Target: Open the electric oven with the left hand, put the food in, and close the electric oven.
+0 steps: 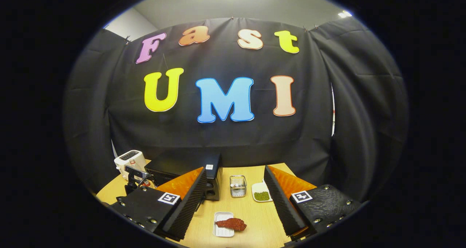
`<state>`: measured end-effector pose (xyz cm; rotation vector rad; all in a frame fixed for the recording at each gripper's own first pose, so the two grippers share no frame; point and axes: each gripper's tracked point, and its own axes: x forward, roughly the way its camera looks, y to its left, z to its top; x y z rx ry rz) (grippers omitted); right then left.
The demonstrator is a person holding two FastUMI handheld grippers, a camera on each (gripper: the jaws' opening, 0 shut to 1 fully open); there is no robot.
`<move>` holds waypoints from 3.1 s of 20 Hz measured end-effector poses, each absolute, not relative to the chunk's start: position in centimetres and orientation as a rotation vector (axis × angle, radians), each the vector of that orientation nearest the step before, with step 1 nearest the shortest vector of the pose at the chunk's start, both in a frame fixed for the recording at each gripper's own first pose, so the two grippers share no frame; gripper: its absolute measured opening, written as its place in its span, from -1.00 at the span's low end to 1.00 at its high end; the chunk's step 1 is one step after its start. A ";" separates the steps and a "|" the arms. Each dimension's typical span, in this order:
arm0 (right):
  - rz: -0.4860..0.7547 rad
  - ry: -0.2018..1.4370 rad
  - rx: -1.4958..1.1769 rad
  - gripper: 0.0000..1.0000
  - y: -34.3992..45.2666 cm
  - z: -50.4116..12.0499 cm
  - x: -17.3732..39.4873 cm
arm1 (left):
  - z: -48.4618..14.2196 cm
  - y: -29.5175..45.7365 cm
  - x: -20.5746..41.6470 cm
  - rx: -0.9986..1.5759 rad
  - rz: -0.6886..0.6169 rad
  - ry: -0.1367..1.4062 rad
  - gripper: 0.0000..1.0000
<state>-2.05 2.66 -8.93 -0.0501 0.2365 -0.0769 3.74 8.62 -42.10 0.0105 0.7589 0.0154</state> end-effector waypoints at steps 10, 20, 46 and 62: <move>-0.034 0.423 0.082 0.92 -0.7 -16.7 -1.7 | -27.4 8.5 5.3 -0.055 0.039 0.463 0.83; 0.075 0.767 0.417 0.95 -3.2 -31.5 -3.8 | -15.0 8.4 3.0 -0.037 0.050 0.228 0.97; 0.292 0.996 0.633 -0.71 1.3 -38.9 -3.0 | -11.9 9.3 1.8 -0.030 0.146 0.192 0.90; 0.412 0.692 1.027 -0.71 8.8 -25.7 -0.7 | -9.7 14.1 4.1 -0.067 -0.006 0.150 0.99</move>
